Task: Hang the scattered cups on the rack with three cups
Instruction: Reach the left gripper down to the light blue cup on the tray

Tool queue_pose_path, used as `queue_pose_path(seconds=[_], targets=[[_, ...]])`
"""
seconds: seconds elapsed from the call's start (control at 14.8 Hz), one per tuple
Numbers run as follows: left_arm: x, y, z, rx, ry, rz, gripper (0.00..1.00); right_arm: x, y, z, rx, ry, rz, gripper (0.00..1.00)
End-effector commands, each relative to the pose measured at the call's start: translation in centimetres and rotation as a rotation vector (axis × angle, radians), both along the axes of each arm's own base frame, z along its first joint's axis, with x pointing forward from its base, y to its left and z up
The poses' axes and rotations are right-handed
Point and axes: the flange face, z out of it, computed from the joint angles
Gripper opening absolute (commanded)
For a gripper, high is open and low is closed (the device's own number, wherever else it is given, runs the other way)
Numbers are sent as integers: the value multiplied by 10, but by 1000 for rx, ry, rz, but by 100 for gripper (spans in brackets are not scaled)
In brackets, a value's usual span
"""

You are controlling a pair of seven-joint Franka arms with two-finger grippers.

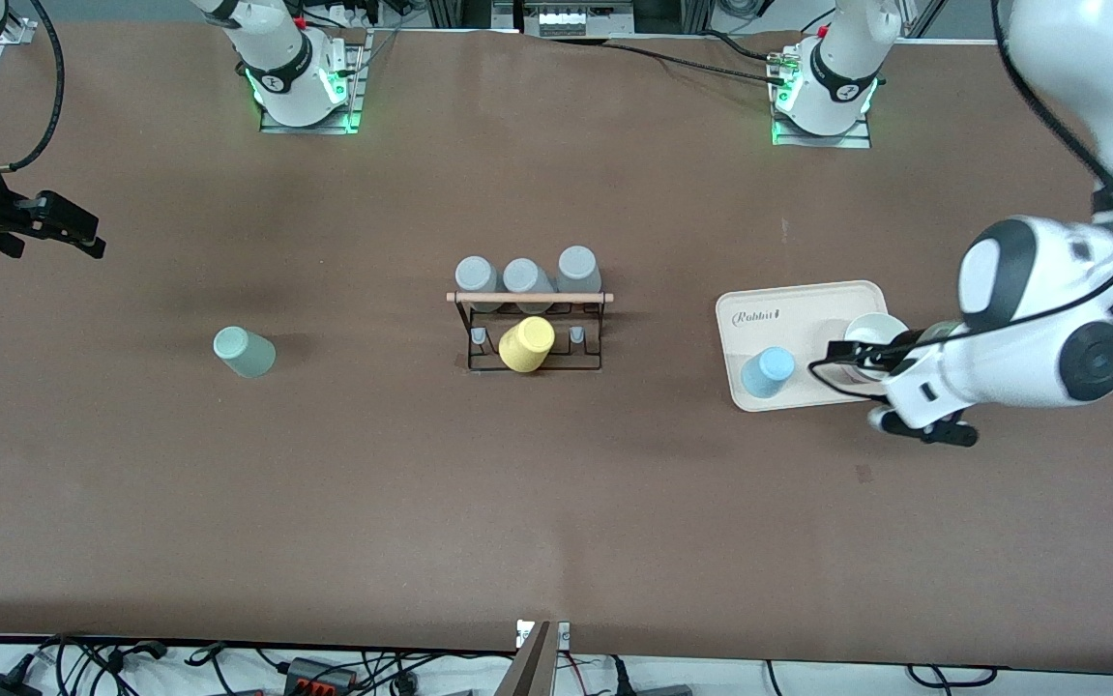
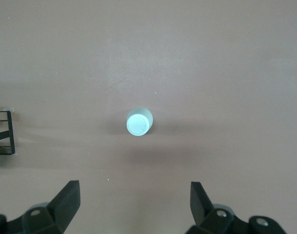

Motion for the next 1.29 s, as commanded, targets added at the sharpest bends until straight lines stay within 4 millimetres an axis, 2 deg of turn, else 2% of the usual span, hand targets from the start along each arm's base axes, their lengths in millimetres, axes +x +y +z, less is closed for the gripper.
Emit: queue_pose_path(seconds=[0.0, 0.27, 0.54, 0.88, 1.15, 1.22], targets=[[8, -10, -35, -27, 7, 18, 100, 8, -4, 5, -9, -1, -9, 100], [-5, -50, -59, 32, 52, 103, 100, 9, -5, 3, -9, 2, -10, 100], [-17, -50, -84, 47, 55, 105, 100, 9, -7, 2, -8, 3, -17, 100], [-30, -72, -105, 69, 44, 124, 100, 9, -11, 1, -6, 6, -23, 100], [-34, -76, -113, 73, 45, 119, 100, 9, -13, 1, -6, 7, -28, 100], [-35, -75, -115, 75, 43, 119, 88, 9, -13, 1, -6, 7, -28, 100]])
